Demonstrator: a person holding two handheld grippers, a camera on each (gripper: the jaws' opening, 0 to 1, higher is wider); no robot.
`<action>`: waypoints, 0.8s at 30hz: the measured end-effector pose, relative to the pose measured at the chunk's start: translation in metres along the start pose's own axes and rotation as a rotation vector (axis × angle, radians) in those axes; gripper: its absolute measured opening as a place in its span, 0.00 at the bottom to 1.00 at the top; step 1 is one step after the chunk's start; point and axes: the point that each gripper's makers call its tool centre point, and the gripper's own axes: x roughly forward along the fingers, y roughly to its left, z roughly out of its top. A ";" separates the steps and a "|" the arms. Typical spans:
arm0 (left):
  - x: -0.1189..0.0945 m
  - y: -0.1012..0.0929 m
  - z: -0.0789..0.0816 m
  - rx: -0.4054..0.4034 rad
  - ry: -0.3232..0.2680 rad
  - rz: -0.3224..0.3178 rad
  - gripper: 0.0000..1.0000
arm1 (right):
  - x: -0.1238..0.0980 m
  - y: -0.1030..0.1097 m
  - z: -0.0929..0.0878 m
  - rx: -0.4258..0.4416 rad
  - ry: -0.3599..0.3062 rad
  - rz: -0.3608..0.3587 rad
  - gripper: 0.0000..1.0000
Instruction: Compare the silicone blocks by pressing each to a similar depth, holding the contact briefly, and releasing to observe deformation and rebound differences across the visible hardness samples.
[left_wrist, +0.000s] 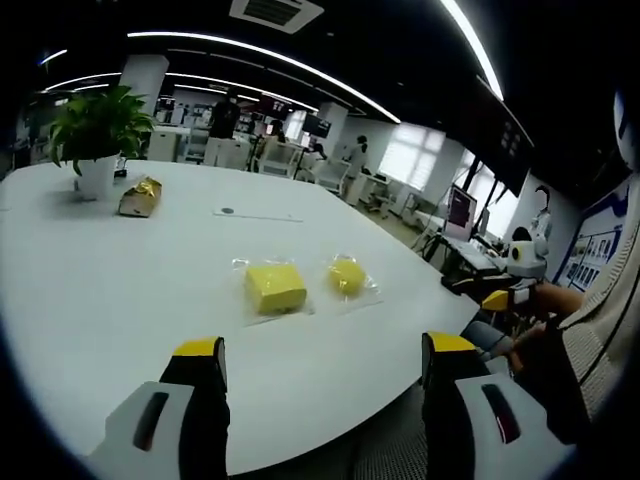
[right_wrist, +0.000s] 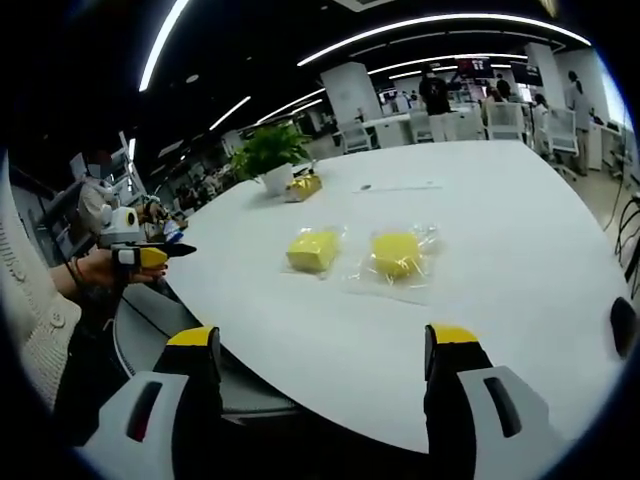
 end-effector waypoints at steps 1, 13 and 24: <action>0.000 0.000 0.000 -0.001 0.000 0.000 0.79 | 0.000 0.000 0.000 -0.001 0.000 -0.001 0.78; 0.000 0.000 -0.002 -0.004 0.007 0.000 0.79 | -0.001 -0.001 -0.003 -0.005 0.015 -0.002 0.78; 0.003 -0.002 -0.002 0.011 0.021 -0.011 0.80 | -0.002 -0.003 0.004 -0.014 0.010 0.001 0.79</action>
